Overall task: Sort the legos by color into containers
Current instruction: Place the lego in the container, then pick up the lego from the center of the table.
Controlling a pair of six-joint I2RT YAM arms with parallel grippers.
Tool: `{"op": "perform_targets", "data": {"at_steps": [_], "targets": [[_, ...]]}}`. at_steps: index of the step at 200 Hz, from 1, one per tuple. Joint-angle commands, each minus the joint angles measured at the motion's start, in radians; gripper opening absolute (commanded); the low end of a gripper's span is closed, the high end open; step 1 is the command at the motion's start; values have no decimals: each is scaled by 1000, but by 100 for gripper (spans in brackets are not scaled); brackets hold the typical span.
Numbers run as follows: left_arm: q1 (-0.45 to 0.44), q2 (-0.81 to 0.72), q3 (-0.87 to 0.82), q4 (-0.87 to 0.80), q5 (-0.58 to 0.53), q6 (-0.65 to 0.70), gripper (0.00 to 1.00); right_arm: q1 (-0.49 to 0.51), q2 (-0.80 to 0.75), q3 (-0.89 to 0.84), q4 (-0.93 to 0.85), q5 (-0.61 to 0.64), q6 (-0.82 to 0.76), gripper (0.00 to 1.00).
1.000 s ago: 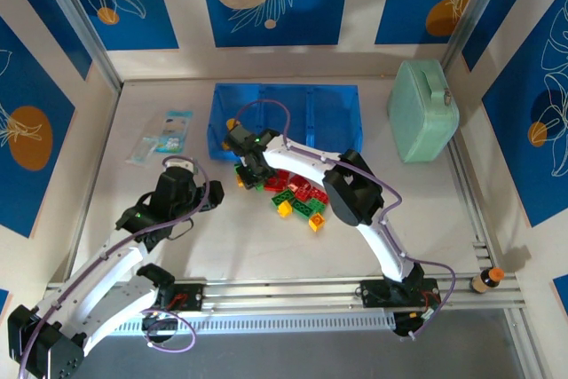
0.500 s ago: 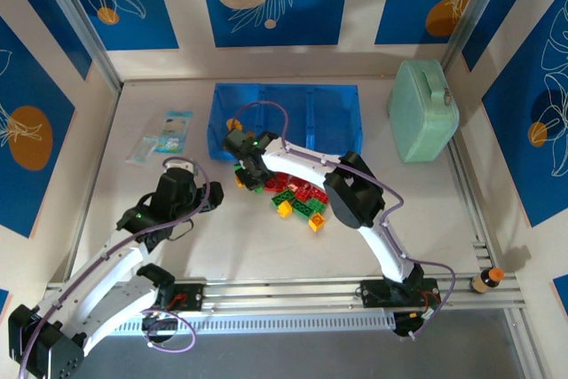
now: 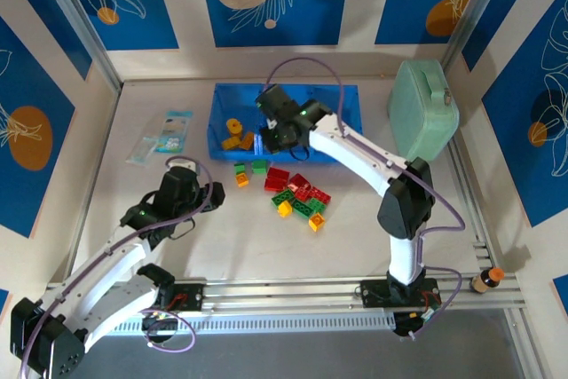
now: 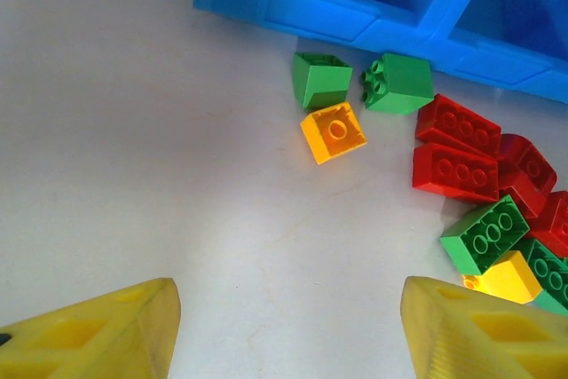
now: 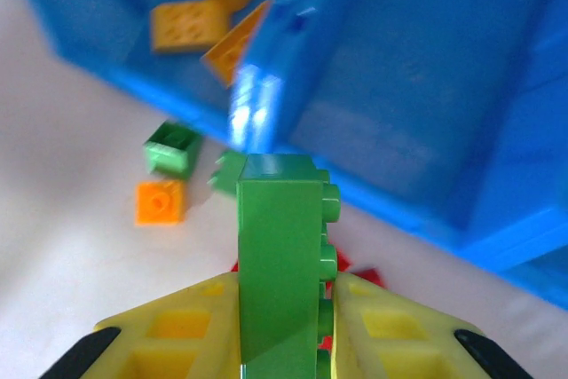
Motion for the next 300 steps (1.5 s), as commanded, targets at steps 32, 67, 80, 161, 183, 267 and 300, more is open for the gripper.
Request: {"op": "perform_targets", "data": {"at_steps": [32,67,80,161,183,267,300], "targets": [[-22,58,3,68,53,0,67,-117,155,116,-36,-24,-24,27],[-24,128,16,106,66,-7,67,-142,236,226,-61,-9,-27,62],[-24,165,36,113,68,-3,67,-120,204,183,-18,8,-29,68],[-21,464,201,186,51,43,67,-52,-171,-219,159,7,15,69],[-19,561,255,194,43,52,67,-61,-280,-324,180,6,33,68],[2,811,434,160,13,99,65,-137,-556,-621,243,-21,72,66],[18,867,476,139,-3,94,63,-157,-594,-671,246,-27,76,64]]}}
